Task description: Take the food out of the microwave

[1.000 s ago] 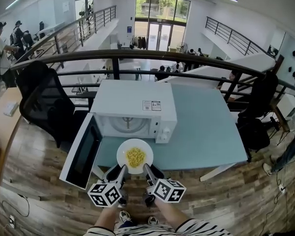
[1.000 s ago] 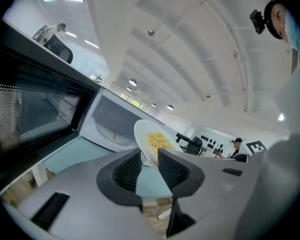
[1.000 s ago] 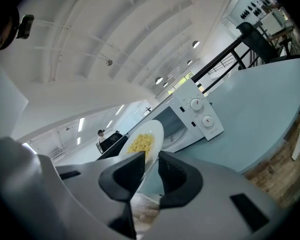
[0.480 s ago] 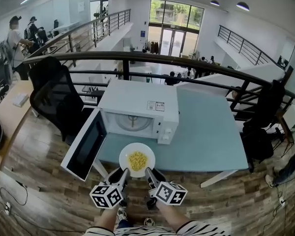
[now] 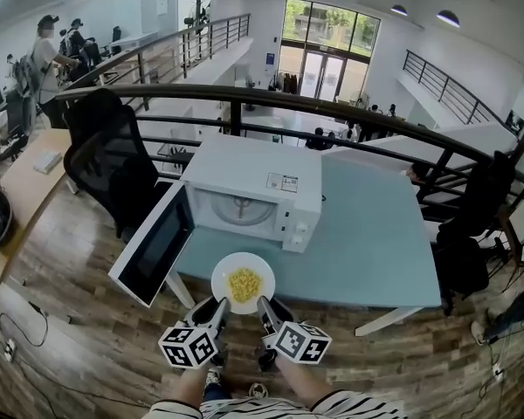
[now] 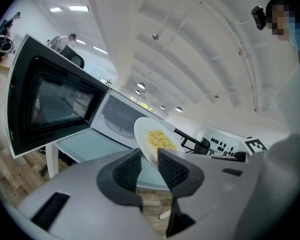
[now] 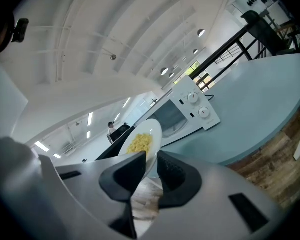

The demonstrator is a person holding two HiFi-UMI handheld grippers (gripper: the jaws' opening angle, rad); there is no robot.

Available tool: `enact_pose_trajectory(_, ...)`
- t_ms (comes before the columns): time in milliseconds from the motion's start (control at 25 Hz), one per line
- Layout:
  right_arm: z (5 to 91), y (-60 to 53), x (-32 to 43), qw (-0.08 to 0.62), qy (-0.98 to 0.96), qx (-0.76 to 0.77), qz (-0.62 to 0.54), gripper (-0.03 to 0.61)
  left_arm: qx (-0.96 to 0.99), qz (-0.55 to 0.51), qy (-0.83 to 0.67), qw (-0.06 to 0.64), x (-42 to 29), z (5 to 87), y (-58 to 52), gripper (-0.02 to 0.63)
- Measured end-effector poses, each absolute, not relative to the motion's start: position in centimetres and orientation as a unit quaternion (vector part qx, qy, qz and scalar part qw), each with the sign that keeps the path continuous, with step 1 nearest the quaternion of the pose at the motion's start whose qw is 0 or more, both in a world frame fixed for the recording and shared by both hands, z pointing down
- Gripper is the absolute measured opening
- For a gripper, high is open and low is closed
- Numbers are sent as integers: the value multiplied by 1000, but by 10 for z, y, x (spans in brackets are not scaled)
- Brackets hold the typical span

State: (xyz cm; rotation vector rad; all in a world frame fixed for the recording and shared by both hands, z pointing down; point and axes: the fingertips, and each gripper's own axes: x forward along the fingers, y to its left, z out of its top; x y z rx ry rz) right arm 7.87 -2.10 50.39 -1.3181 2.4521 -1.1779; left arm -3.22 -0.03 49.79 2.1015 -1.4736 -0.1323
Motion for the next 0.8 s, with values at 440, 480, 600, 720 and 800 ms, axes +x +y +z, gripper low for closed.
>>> enact_pose_trajectory(440,511,-10,82,47,815,-423,-394,81,771,-50,-565,288,-28,506,18,112)
enact_pose_trajectory(480,511,-9,83,46,815,-422,-394,81,771,-50,-566,288,-27,506,18,112)
enact_pose_trajectory(600,511,-9,84,45,816,-421,-394,81,770,-50,-568,288,-26,506,20,110)
enact_pose_trajectory(720,511,-8,85,46,816,-419,-396,80,769,-50,-569,286,-25,506,21,110)
enact_pose_trajectory(800,510,-7,86,46,816,-417,-397,80,768,-49,-571,286,-24,505,22,110)
